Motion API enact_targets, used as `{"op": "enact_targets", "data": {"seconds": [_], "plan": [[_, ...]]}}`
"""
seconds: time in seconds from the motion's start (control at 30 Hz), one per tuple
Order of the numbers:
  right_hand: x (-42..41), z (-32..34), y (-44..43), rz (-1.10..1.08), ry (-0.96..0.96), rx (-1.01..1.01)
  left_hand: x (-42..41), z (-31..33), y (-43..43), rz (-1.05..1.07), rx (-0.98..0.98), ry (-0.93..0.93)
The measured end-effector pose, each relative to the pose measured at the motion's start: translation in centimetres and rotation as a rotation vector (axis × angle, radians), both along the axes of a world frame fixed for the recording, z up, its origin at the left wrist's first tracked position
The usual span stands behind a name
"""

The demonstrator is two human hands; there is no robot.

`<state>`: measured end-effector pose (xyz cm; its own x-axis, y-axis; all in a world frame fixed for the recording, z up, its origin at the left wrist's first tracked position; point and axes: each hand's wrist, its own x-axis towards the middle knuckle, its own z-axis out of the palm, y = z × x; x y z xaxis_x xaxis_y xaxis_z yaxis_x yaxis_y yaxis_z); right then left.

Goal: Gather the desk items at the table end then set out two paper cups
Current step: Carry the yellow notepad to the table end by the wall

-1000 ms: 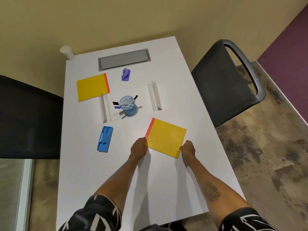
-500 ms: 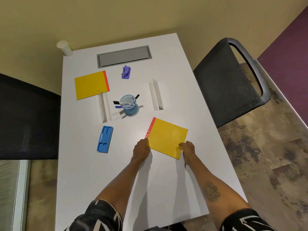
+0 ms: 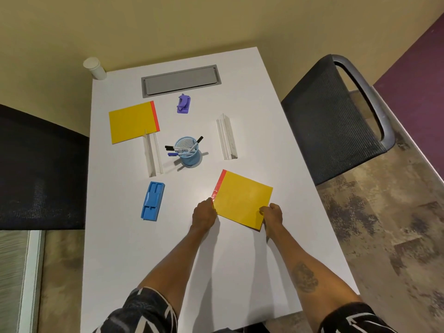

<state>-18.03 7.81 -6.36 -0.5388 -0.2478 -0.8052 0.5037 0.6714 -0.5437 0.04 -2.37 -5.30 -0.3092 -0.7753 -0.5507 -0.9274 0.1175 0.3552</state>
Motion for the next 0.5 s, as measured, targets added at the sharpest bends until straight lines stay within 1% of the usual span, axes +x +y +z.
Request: {"op": "enact_targets", "data": {"seconds": [0.07,0.23,0.37,0.5], "plan": [[-0.2,0.2,0.2,-0.022,-0.009,-0.002,0.0,0.0,-0.1,0.000,0.003,-0.013],[-0.9,-0.1,-0.1,0.036,0.023,-0.014,-0.2,0.1,0.1,0.024,0.022,-0.030],[-1.1,0.4,0.2,0.005,0.014,-0.056,-0.2,0.1,0.5,0.035,0.043,-0.021],[-1.5,1.3,0.7,-0.034,-0.068,-0.161,0.1,0.1,1.3,0.194,0.057,0.051]]}}
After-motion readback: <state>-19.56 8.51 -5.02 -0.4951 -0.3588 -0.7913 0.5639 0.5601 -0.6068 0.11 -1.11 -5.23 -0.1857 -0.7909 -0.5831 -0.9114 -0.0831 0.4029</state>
